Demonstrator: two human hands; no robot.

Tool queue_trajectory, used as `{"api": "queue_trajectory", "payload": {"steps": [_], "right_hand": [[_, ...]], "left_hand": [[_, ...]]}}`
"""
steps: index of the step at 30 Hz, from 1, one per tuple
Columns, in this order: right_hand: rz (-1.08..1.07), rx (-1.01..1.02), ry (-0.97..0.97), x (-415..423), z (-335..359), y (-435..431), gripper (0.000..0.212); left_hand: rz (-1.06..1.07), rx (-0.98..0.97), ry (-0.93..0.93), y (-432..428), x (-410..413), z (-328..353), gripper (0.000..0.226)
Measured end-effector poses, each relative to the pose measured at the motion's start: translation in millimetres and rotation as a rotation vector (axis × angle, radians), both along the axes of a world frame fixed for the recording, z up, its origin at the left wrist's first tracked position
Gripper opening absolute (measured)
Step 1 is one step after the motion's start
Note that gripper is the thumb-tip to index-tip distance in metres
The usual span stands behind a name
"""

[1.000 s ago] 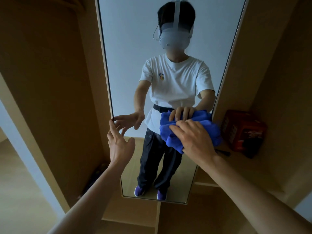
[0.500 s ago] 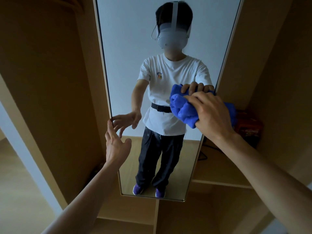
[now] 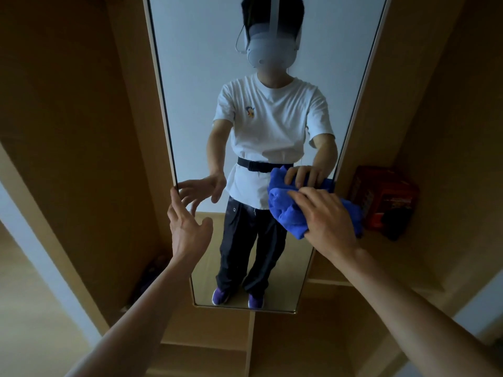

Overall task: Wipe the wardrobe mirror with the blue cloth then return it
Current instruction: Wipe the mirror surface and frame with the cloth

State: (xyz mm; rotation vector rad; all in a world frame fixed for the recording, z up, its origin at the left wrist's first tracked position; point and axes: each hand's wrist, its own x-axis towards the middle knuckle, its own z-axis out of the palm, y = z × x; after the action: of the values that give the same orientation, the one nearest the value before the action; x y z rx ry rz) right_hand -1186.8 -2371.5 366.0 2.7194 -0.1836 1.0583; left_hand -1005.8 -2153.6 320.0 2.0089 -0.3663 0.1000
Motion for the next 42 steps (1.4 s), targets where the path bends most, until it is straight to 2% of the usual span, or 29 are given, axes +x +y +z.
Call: {"api": "queue_trajectory", "payload": {"steps": [2, 5, 8, 11, 21, 26, 29, 32, 35, 38, 40, 42], "right_hand": [[-0.001, 0.062, 0.002, 1, 2, 1, 0.042], [-0.013, 0.307, -0.090, -1, 7, 6, 0.022], [-0.091, 0.493, -0.375, -5, 11, 7, 0.031], [-0.160, 0.586, -0.471, -3, 13, 6, 0.043], [-0.166, 0.619, -0.598, 17, 5, 25, 0.035], [-0.141, 0.733, -0.629, 24, 10, 29, 0.016], [-0.210, 0.787, -0.656, 31, 11, 40, 0.034], [-0.078, 0.744, -0.637, 45, 20, 51, 0.007], [-0.016, 0.781, -0.565, 64, 26, 68, 0.016], [-0.088, 0.689, -0.490, 85, 22, 89, 0.012], [-0.066, 0.639, -0.467, 102, 21, 105, 0.033], [-0.013, 0.577, -0.436, 118, 21, 123, 0.045]], "left_hand": [[-0.008, 0.009, 0.003, 2, 1, 1, 0.102], [-0.027, 0.026, 0.010, 7, 3, 2, 0.101], [-0.046, 0.028, 0.022, 12, 7, 6, 0.101], [-0.054, 0.045, 0.044, 15, 12, 11, 0.099], [-0.134, 0.086, -0.050, 25, 29, 10, 0.089], [-0.166, 0.123, -0.084, 29, 37, 12, 0.087], [-0.204, 0.120, -0.093, 32, 40, 10, 0.087], [-0.235, 0.106, -0.093, 36, 43, 7, 0.085], [-0.262, 0.096, -0.076, 38, 45, 8, 0.083], [-0.297, 0.081, -0.070, 40, 47, 10, 0.081], [-0.317, 0.087, -0.064, 43, 47, 12, 0.078], [-0.329, 0.108, -0.045, 46, 48, 14, 0.076]]}}
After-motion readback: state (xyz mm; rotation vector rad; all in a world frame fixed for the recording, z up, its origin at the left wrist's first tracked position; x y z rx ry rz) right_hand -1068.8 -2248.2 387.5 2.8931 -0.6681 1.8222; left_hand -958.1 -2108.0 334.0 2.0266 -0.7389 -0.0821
